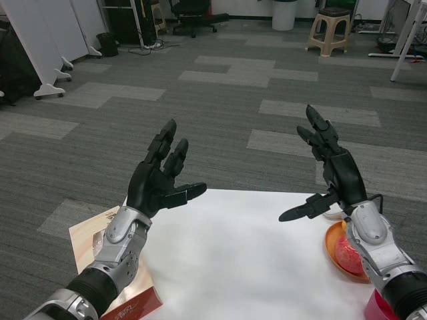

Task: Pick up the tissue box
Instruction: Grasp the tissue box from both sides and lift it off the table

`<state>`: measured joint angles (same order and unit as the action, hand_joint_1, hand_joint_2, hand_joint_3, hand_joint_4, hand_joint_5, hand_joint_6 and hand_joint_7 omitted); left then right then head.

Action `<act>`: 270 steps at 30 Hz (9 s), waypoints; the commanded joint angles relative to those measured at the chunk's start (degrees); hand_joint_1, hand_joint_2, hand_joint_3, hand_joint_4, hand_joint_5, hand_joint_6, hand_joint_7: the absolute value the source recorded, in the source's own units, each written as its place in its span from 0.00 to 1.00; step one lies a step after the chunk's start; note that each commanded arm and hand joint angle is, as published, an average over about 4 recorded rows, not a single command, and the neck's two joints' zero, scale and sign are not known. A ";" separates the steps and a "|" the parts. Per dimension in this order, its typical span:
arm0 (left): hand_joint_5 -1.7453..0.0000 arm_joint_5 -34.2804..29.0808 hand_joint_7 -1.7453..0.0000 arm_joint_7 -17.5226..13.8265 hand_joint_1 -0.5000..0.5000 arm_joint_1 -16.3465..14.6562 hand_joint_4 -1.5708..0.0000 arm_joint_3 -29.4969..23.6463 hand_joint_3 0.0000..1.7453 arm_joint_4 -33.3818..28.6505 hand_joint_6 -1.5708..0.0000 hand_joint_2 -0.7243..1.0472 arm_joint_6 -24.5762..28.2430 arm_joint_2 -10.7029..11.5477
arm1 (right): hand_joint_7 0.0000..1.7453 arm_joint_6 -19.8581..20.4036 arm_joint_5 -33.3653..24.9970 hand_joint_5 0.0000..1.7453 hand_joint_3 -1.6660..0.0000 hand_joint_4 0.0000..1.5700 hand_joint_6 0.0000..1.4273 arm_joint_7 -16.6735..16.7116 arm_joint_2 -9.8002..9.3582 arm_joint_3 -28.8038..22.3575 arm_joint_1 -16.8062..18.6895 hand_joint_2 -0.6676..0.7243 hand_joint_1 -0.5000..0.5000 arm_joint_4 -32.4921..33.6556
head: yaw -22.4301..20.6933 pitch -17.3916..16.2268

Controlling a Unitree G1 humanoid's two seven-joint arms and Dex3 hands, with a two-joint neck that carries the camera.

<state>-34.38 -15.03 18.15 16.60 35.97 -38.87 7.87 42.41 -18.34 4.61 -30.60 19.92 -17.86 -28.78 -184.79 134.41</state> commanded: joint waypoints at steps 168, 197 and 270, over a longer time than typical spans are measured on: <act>1.00 -3.72 1.00 -21.09 1.00 -7.56 1.00 -6.62 0.05 13.82 1.00 0.05 40.68 16.70 | 0.04 -0.13 -0.65 0.22 0.90 0.04 0.00 0.04 0.37 -0.14 -1.39 0.64 0.03 -5.27 | -4.21 -6.41; 1.00 -2.25 1.00 -23.62 1.00 -6.29 1.00 2.85 0.05 -4.31 1.00 0.10 57.18 18.37 | 0.04 -0.13 -0.65 0.22 0.90 0.03 0.00 0.04 1.16 0.14 -1.85 0.64 0.04 -6.42 | -3.79 -7.57; 1.00 -3.83 1.00 -23.53 1.00 -3.28 1.00 5.35 0.05 -0.22 1.00 0.10 54.32 14.39 | 0.12 -7.34 -1.53 0.33 0.90 0.07 0.00 -12.00 -2.42 6.32 -0.80 0.45 0.03 -12.72 | 2.28 -9.43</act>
<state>-38.32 -38.70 13.94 22.66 34.81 16.55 22.23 35.76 -19.44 -6.83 -32.57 26.03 -19.21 -42.34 -182.66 125.09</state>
